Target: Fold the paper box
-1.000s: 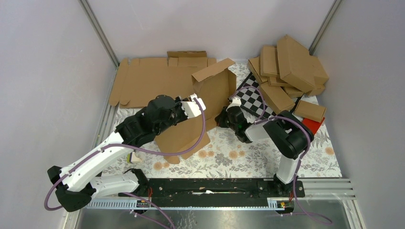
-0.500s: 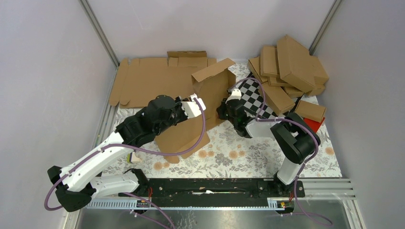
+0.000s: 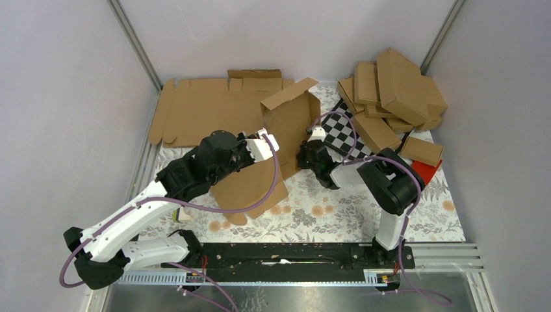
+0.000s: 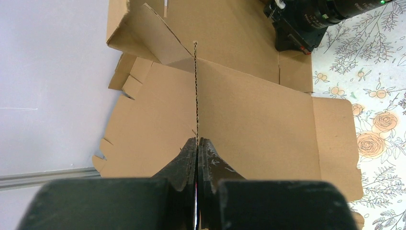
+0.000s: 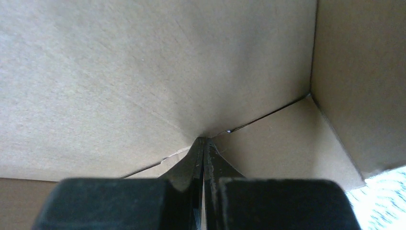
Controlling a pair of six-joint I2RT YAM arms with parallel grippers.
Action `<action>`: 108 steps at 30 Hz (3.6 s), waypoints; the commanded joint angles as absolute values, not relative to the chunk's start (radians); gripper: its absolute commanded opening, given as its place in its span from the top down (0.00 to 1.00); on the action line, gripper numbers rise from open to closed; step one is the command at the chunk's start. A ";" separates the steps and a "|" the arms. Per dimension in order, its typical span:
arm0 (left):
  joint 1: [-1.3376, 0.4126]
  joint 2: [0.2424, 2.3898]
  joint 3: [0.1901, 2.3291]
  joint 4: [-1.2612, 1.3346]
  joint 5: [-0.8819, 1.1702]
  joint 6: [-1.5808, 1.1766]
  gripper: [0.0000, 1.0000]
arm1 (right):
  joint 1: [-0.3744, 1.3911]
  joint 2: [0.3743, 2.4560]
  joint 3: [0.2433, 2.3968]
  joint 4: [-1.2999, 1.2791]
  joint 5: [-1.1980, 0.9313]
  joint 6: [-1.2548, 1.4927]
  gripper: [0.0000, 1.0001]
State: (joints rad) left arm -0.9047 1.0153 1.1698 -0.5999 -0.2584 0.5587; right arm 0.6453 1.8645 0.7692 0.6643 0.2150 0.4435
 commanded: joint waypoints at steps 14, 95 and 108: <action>-0.910 0.997 1.177 -0.575 -0.253 0.534 1.00 | 0.547 1.271 0.740 0.311 0.157 0.139 0.45; -0.399 0.937 0.767 -0.829 0.017 -0.975 0.03 | 0.597 1.295 1.026 -0.288 -0.199 0.236 0.00; -0.399 0.969 0.562 -0.621 0.038 -1.019 0.15 | 0.597 1.734 1.327 -0.410 -0.025 0.132 0.04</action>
State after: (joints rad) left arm -0.4019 0.9470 0.5968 -0.7536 0.0238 -1.0004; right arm 0.5938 1.6501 1.2453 -0.3397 -0.0956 0.2016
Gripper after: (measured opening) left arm 0.861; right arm 0.965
